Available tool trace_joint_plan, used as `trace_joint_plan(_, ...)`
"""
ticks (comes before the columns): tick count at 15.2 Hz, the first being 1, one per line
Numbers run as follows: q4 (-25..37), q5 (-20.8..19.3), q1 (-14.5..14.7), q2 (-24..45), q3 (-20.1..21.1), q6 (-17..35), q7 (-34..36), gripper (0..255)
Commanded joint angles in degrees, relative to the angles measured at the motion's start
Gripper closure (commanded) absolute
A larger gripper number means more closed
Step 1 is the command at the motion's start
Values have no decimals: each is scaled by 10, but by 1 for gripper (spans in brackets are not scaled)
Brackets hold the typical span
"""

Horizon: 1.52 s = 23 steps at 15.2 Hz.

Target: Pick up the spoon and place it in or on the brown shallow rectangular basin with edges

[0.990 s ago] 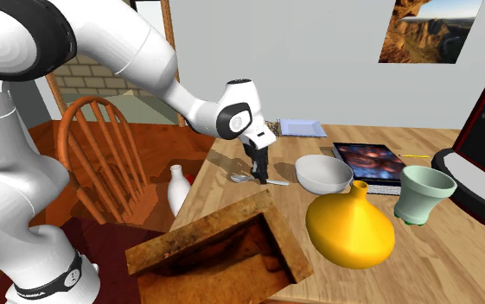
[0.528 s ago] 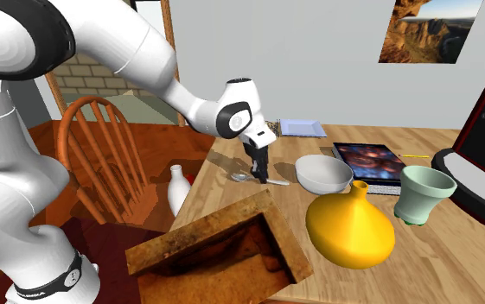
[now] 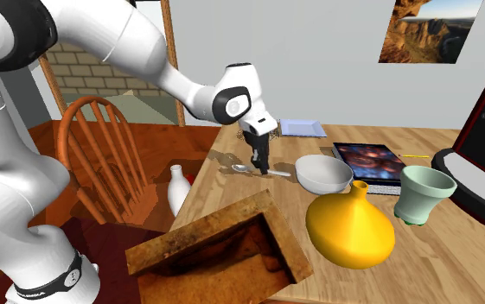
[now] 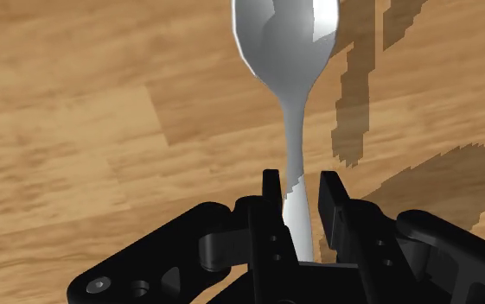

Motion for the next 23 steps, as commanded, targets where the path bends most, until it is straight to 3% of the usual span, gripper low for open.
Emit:
trace_joint_plan(1,6,12,-2,-10,3,-14,-9,255)
trace_joint_plan(23,104,96,-11,-85,10,-167,-76,255)
